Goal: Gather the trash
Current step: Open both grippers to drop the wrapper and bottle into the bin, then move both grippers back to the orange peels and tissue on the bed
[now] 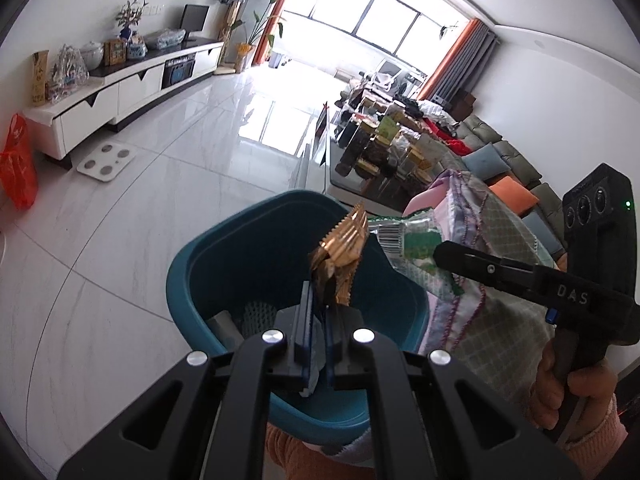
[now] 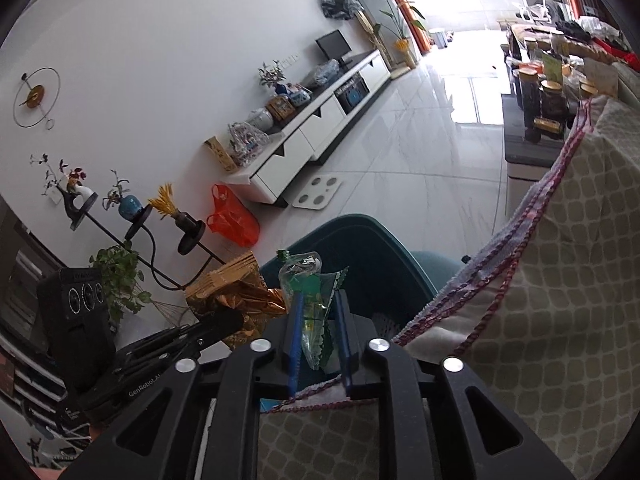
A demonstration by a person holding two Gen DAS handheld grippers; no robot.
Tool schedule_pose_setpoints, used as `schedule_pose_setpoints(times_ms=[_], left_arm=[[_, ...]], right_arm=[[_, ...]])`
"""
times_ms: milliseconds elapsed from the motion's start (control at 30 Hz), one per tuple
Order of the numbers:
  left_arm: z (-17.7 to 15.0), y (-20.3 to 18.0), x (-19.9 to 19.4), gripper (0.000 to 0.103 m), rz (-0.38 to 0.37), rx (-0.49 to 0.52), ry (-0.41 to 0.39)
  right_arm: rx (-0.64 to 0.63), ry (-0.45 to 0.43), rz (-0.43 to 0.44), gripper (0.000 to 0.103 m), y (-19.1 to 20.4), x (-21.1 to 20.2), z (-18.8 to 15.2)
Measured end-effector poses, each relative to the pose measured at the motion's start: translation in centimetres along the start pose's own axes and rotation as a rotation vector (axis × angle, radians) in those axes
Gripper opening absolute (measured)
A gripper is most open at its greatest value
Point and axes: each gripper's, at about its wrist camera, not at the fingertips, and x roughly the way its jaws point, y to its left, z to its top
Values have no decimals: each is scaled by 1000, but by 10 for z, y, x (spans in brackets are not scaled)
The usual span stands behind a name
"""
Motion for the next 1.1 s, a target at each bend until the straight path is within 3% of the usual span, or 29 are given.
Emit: schedule_pose_setpoints(times_ms=[200,333,633,867,1100], left_arm=[[1,1,14,20,6,-11,14],[-2,2,19,22,6,-25,16],[-2,-6,4,29,-10,-8,-31],[-4,-36,-18,46,-61,74,-93],[-15,-92,-30,61,-173,207,-131]], right_arm=[[7,10,-12,32,0,2,0],[13,1,-11,42,-3,-1,0],[12,-19,7,43,-8,-12,-4],[-13,-88,0,46,-11,-51,-18],[-21,-190,-60,51,-24,-114,-42]])
